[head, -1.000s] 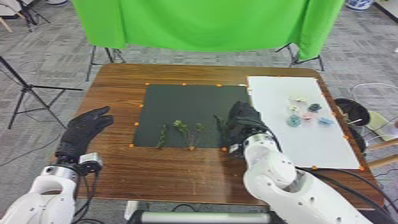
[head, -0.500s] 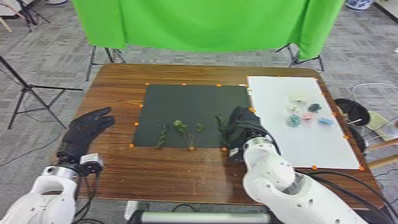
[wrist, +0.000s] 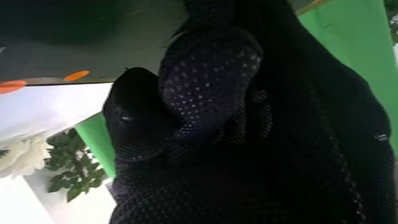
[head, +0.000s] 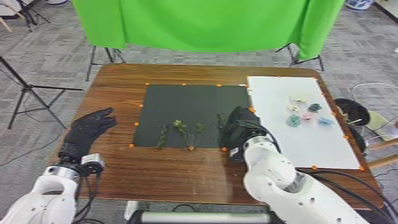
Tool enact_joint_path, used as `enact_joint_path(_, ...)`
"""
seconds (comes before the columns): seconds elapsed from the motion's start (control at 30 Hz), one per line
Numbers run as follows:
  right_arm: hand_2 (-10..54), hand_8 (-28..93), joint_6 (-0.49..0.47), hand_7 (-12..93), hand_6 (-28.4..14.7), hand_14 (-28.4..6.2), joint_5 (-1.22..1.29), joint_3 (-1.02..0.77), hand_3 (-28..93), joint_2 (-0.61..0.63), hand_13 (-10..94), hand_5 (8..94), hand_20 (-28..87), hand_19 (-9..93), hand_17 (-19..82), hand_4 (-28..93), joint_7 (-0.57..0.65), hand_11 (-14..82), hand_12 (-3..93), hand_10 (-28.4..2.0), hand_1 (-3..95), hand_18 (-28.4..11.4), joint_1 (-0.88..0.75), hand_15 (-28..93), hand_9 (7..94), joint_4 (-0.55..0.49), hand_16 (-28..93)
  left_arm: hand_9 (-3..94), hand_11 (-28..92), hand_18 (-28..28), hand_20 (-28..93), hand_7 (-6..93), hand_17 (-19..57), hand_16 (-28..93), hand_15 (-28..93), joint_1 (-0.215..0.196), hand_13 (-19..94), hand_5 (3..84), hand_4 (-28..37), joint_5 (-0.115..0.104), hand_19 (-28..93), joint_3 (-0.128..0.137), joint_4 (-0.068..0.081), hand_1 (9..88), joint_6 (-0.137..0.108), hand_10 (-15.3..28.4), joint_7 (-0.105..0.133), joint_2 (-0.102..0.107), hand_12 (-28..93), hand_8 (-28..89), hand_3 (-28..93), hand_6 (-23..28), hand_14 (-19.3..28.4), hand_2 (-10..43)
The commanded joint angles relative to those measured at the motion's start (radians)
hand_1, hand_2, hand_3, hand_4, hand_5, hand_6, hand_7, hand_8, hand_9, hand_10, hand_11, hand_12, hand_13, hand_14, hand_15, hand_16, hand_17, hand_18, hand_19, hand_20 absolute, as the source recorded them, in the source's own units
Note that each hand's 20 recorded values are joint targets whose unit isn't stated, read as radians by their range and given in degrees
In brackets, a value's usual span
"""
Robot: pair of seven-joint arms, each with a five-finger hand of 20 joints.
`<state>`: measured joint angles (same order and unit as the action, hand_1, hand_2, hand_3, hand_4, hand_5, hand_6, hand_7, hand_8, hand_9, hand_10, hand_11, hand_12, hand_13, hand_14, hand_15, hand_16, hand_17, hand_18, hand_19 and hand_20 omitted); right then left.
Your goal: Arrange flowers
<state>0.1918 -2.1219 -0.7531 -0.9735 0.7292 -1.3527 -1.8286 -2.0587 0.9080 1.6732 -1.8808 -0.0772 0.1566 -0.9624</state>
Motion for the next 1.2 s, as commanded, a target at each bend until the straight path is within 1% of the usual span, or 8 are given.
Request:
enact_joint_path(0.03, -9.5, 10, -0.036, 20, -1.0, -1.2, 0.001, 0.01, 61, 0.02, 94, 71.1, 43, 87, 72, 1, -0.005, 8.0, 36.9, -9.7, 52.2, -6.0, -0.016, 53, 91.2, 0.002, 26, 47.9, 21, 12.5, 18, 15.5, 6.0, 1, 18, -0.008, 37, 48.0, -21.0, -0.003, 11, 0.001, 0.001, 26.9, 0.01, 12.7, -0.009, -0.005, 14, -7, 71, 2.2, 15.8, -9.0)
enact_joint_path(0.33, -9.5, 10, -0.079, 20, -0.6, -1.2, 0.043, 0.043, 61, 0.104, 94, 70.4, 42, 88, 71, 2, -0.06, 7.5, 36.9, -10.0, 52.7, -6.6, 0.038, 52, 90.8, -0.012, 27, 47.9, 21, 12.5, 18, 15.6, 6.0, 1, 18, -0.01, 37, 48.0, -21.0, -0.004, 11, 0.005, -0.003, 26.8, 0.003, 12.5, 0.0, -0.003, 14, -7, 71, 2.2, 15.7, -9.1)
enact_joint_path(0.6, -9.5, 9, -0.128, 21, 0.0, -1.1, 0.054, 0.088, 62, 0.162, 94, 70.5, 42, 89, 71, 1, -0.129, 6.9, 37.2, -10.4, 53.2, -6.7, 0.091, 53, 90.6, -0.008, 27, 48.0, 21, 12.5, 18, 15.6, 6.0, 1, 18, -0.003, 37, 48.0, -21.0, -0.005, 11, -0.003, -0.001, 26.9, 0.0, 12.6, 0.006, -0.005, 14, -7, 71, 2.2, 15.8, -9.2)
enact_joint_path(0.63, -9.5, 9, -0.125, 21, 0.1, -1.0, 0.053, 0.101, 62, 0.166, 94, 70.5, 42, 89, 71, 1, -0.13, 6.8, 37.2, -10.4, 53.3, -6.8, 0.104, 53, 90.6, -0.005, 27, 47.9, 21, 12.5, 18, 15.5, 6.0, 1, 18, -0.01, 37, 48.0, -21.0, -0.005, 11, 0.0, -0.004, 26.9, -0.004, 12.6, 0.009, -0.007, 14, -7, 70, 2.2, 15.8, -9.1)
enact_joint_path(0.87, -9.5, 9, -0.121, 21, 0.3, -1.0, 0.053, 0.095, 63, 0.156, 94, 70.1, 41, 90, 71, 2, -0.111, 6.5, 37.1, -10.2, 52.3, -6.9, 0.103, 53, 90.4, -0.012, 27, 47.9, 21, 12.4, 18, 15.4, 6.0, 1, 18, -0.008, 37, 48.0, -21.1, -0.006, 11, 0.003, -0.003, 26.9, -0.002, 12.6, 0.005, -0.007, 14, -7, 71, 2.2, 15.8, -9.2)
enact_joint_path(1.07, -9.5, 5, -0.165, 20, 0.4, -1.2, 0.065, 0.086, 67, 0.151, 94, 67.3, 39, 91, 70, 1, -0.088, 14.5, 30.5, -11.2, 43.5, -7.1, 0.103, 52, 86.4, -0.019, 29, 48.0, 21, 12.5, 18, 16.1, 6.0, 1, 18, -0.01, 37, 48.2, -21.0, -0.003, 11, 0.002, -0.004, 27.0, 0.0, 12.5, 0.006, -0.008, 14, -7, 70, 1.1, 15.7, -9.2)
enact_joint_path(1.13, -9.5, -6, -0.155, 19, 0.5, -1.5, 0.056, 0.093, 69, 0.152, 94, 66.4, 39, 91, 69, 0, -0.068, 20.1, 22.3, -12.7, 37.9, -7.3, 0.105, 51, 83.0, -0.021, 30, 47.9, 21, 12.5, 18, 16.4, 6.0, 1, 18, -0.008, 37, 48.4, -21.0, -0.002, 11, 0.003, -0.003, 27.1, 0.0, 12.5, 0.006, -0.008, 14, -8, 70, 0.7, 15.7, -9.4)
enact_joint_path(1.2, -9.5, -8, -0.157, 19, 0.5, -2.0, 0.054, 0.092, 68, 0.153, 94, 65.7, 39, 91, 68, -1, -0.059, 20.4, 21.1, -13.4, 35.1, -7.8, 0.104, 50, 82.0, -0.024, 30, 47.8, 21, 12.5, 18, 16.6, 6.0, 1, 18, -0.009, 37, 48.5, -21.0, -0.003, 11, 0.005, -0.004, 27.2, 0.001, 12.5, 0.007, -0.007, 14, -8, 70, 0.1, 15.7, -9.5)
